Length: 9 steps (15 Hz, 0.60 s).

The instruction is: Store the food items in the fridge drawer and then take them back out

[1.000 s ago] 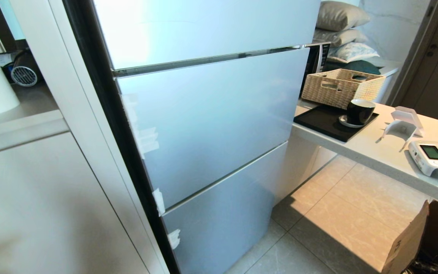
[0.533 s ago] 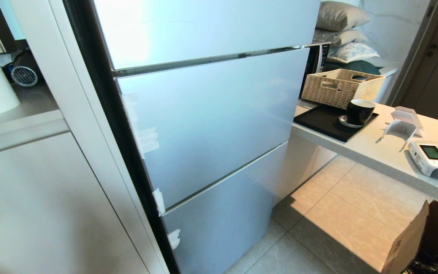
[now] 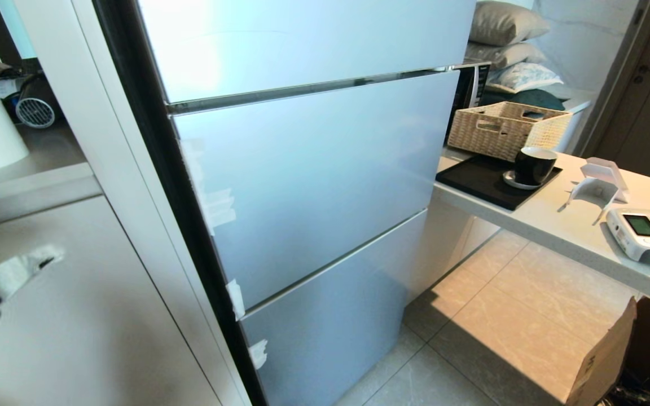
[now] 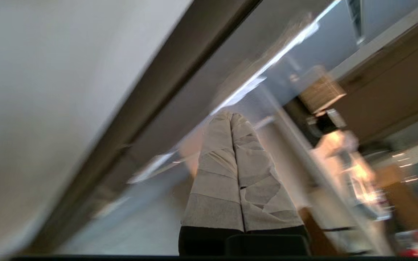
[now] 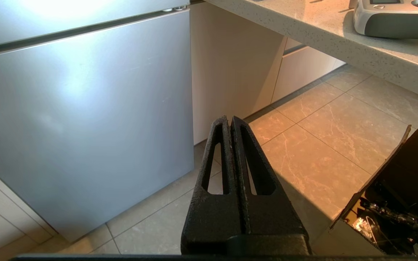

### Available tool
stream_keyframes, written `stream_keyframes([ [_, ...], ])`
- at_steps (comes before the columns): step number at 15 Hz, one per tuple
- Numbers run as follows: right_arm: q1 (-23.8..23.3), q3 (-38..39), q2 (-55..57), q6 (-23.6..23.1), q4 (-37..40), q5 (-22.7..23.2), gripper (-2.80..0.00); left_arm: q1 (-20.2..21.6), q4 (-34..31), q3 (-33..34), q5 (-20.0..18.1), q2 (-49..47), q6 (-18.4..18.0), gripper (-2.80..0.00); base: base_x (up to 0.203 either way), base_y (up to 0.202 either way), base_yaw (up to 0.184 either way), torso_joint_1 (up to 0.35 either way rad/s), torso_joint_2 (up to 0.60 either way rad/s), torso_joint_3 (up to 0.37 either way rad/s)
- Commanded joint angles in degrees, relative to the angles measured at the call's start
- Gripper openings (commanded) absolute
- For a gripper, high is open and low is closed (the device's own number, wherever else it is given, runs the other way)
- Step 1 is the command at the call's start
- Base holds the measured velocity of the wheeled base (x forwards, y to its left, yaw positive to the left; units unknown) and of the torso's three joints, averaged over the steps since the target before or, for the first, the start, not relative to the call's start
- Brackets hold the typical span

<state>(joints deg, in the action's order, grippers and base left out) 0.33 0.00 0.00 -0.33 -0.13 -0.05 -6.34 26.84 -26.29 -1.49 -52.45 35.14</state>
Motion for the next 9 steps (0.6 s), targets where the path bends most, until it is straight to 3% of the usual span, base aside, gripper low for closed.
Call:
stream_keyframes([
  [1,0.0,0.0,0.1,0.0,0.0,0.0,-2.8,-3.0,2.1,-3.7,0.2,-11.6,4.9,-2.8,0.0,0.0,0.0,0.0,0.0,0.0],
  [4,0.0,0.0,0.1,0.0,0.0,0.0,-2.8,-4.2,4.5,-6.8,1.8,-18.3,5.6,-2.8,0.0,0.0,0.0,0.0,0.0,0.0],
  [6,0.0,0.0,0.1,0.0,0.0,0.0,-2.8,-6.5,6.9,-9.3,6.0,-21.9,5.6,-2.8,0.0,0.0,0.0,0.0,0.0,0.0],
  [9,0.0,0.0,0.1,0.0,0.0,0.0,-2.8,-9.2,7.3,-12.5,9.1,-25.3,5.6,-2.8,0.0,0.0,0.0,0.0,0.0,0.0],
])
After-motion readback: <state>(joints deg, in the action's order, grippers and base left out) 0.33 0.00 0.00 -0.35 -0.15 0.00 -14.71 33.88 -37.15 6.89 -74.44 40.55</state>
